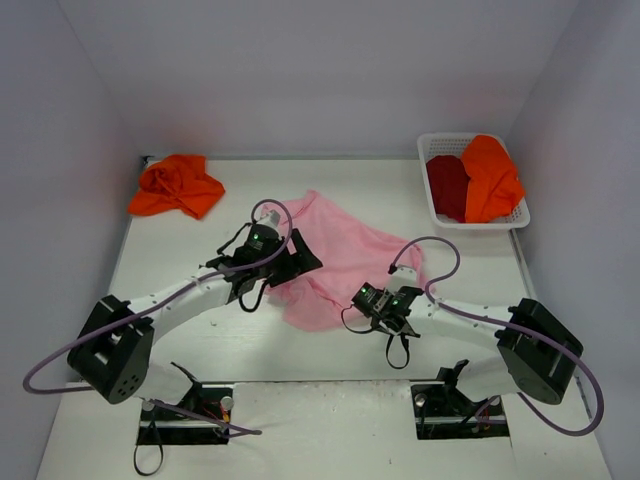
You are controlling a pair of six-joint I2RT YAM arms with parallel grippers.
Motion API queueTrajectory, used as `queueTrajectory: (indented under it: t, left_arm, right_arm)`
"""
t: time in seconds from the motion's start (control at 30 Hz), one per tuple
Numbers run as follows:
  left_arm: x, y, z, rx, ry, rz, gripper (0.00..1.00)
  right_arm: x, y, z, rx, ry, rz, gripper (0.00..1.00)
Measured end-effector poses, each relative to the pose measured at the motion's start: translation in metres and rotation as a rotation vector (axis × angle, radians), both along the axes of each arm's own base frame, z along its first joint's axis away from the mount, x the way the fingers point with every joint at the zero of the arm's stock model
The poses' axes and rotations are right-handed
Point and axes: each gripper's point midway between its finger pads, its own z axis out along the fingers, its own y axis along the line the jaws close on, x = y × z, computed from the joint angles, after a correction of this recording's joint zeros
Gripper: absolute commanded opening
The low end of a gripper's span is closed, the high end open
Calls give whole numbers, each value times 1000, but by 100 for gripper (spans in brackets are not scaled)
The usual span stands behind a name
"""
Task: Fold and stack the t-shirts
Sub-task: Flatten the tshirt out
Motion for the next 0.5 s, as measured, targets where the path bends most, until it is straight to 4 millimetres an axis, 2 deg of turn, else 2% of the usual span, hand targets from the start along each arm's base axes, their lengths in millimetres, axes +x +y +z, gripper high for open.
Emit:
queueTrajectory:
  t: [0.1, 0.33, 0.5]
  left_arm:
    - [-2, 14, -1, 13, 11, 22, 77]
    - [5, 25, 6, 13, -5, 36, 77]
    - [21, 19, 12, 14, -19, 39, 77]
  right_arm:
    - [0, 0, -1, -4, 2, 1, 0]
    - [1, 4, -1, -22, -2, 17, 0]
    - [-1, 7, -1, -18, -5, 21, 0]
